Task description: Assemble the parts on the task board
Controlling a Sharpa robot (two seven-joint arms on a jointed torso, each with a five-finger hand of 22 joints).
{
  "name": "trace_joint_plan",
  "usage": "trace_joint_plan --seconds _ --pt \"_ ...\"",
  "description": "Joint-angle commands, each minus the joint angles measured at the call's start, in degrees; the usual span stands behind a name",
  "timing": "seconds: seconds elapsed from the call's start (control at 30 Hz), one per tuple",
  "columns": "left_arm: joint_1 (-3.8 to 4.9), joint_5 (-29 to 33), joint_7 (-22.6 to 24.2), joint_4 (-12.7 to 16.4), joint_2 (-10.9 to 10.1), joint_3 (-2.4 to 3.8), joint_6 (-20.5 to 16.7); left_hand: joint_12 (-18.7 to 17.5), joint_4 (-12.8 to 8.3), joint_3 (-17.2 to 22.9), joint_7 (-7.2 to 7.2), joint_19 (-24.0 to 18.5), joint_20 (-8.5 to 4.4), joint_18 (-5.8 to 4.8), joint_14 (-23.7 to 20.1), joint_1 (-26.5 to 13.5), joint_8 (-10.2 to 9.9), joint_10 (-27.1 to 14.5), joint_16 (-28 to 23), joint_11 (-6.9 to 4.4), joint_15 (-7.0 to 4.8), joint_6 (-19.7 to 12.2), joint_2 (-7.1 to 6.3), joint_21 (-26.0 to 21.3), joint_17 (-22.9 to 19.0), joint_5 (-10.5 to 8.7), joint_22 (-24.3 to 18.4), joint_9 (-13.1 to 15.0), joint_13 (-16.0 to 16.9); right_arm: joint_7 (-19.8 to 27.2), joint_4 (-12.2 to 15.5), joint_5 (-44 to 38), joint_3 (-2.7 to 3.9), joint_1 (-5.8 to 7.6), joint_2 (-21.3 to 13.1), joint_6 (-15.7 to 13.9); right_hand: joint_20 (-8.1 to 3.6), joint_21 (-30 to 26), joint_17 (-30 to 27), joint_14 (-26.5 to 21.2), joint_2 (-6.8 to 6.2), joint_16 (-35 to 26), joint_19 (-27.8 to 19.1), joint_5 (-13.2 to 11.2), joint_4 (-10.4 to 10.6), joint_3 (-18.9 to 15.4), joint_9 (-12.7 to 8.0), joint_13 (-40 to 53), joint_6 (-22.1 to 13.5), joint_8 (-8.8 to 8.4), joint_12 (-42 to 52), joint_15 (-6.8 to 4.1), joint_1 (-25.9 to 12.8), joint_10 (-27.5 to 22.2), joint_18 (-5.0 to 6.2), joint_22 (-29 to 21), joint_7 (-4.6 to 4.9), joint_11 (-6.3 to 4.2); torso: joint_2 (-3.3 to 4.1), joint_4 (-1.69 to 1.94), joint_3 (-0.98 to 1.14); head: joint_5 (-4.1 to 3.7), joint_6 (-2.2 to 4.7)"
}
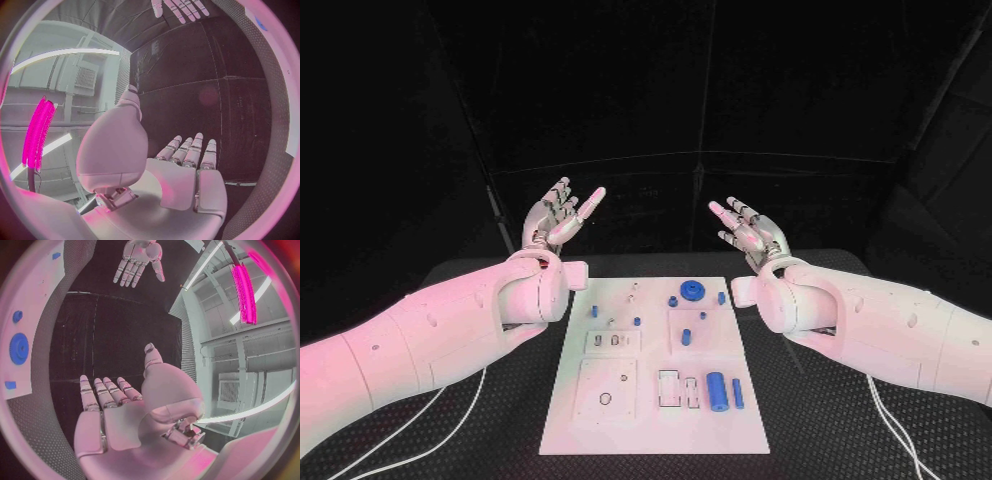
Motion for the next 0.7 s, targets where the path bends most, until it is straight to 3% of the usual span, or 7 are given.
trace_joint_plan --seconds 0.03,0.17,0.27,0.3,0.37,0.53,0.7 --pt "0.25 0.14 3.61 -1.20 0.55 0.27 5.57 0.27 0.84 -0.12 4.03 0.24 1.08 1.06 1.05 2.60 0.33 0.18 0.42 0.91 0.43 0.97 -0.22 0.45 0.17 0.23 0.13 0.13 0.08 -3.18 -1.92 -4.09 0.19 0.41 0.76 10.80 0.69 3.69 1.03 10.35 0.31 2.16 8.26 -1.38 -4.76 1.44 0.79 0.83 6.75 1.32 1.44 1.37 8.05 8.58 1.57 1.92 7.59 1.42 0.01 -0.01 -0.01 -0.01 -0.01" --pt "0.27 0.15 3.65 -1.33 0.61 0.30 5.68 0.45 0.80 0.57 4.59 0.92 1.19 2.00 2.61 2.73 0.47 1.23 0.76 1.46 0.95 1.76 0.64 0.68 0.45 -0.22 0.30 0.23 0.22 -3.93 -3.43 -4.86 0.35 0.63 1.33 13.27 0.39 8.95 2.22 25.04 0.18 5.78 19.81 -3.26 -9.31 3.87 2.01 1.95 17.20 3.66 4.13 2.06 13.09 22.27 2.82 4.37 8.53 2.73 0.01 -0.01 -0.01 -0.01 -0.01" --pt "0.27 0.15 3.65 -1.33 0.61 0.30 5.68 1.12 0.74 2.02 5.18 3.64 1.46 3.38 6.97 3.08 1.11 4.34 1.94 2.11 1.59 4.64 2.39 1.63 1.23 -0.97 0.93 0.64 0.64 -4.12 -3.82 -5.06 0.38 0.68 1.48 13.91 0.31 12.18 2.96 37.46 0.18 8.84 25.79 -3.54 -12.47 5.63 2.95 2.84 26.55 5.85 7.01 0.38 15.81 36.01 4.52 5.54 8.10 1.41 0.01 -0.01 -0.01 -0.01 -0.01" --pt "0.25 1.25 2.71 -3.00 0.15 0.28 7.95 1.39 0.82 2.53 5.30 4.77 1.56 3.74 8.63 3.16 1.39 5.68 2.37 2.27 1.69 5.90 3.05 2.05 1.51 -1.19 1.18 0.80 0.80 -2.04 -4.37 -16.09 0.40 0.70 0.63 8.19 0.31 12.89 2.91 39.06 0.27 9.16 27.02 -3.56 -13.08 5.99 3.07 2.77 28.64 6.21 7.26 -0.12 16.08 37.59 4.99 5.76 7.82 1.11 0.12 0.08 -0.17 0.08 -2.23" --pt "0.25 1.29 2.70 -2.76 -0.33 0.27 8.21 2.32 0.71 4.03 5.80 8.94 1.73 4.39 14.50 3.73 2.21 10.29 3.90 3.06 2.10 9.63 4.98 3.68 2.43 -1.59 2.08 1.21 1.24 -2.35 -4.70 -18.71 0.40 0.70 0.64 7.67 0.06 14.39 2.86 42.82 0.31 9.93 29.60 -3.71 -14.55 6.68 3.37 2.59 33.96 7.17 7.74 -1.20 16.62 40.57 5.82 6.23 7.12 0.22 0.12 0.01 -0.22 0.21 -2.34" --pt "0.25 1.35 2.58 -1.37 -2.32 0.27 8.34 6.81 0.14 7.10 6.23 31.52 1.59 4.43 32.64 5.97 5.88 32.06 8.61 4.48 2.49 26.16 9.38 12.89 4.71 -2.30 6.40 2.86 2.93 -4.11 -5.19 -28.64 0.43 0.73 0.30 6.60 -2.76 19.22 2.74 52.83 0.20 10.91 36.13 -3.90 -17.29 8.56 2.90 2.15 42.89 7.32 7.22 -4.40 17.60 47.99 6.06 8.03 5.54 -1.92 0.59 -0.10 -0.21 0.44 -2.67" --pt "0.24 1.32 2.05 0.69 -4.11 0.25 8.31 8.72 -0.59 7.34 6.02 41.69 0.37 5.71 42.20 8.15 7.72 43.87 10.48 2.46 -0.02 38.74 11.00 17.20 5.43 -2.50 7.66 3.35 2.83 -6.93 -5.35 -37.96 0.49 0.79 -0.07 6.30 -5.44 24.49 3.47 60.29 -0.57 11.91 39.81 -4.44 -17.24 9.53 2.63 2.14 46.40 6.80 6.45 -6.80 18.27 53.67 6.01 10.77 4.53 -3.61 1.30 -0.04 -0.09 0.42 -2.68"
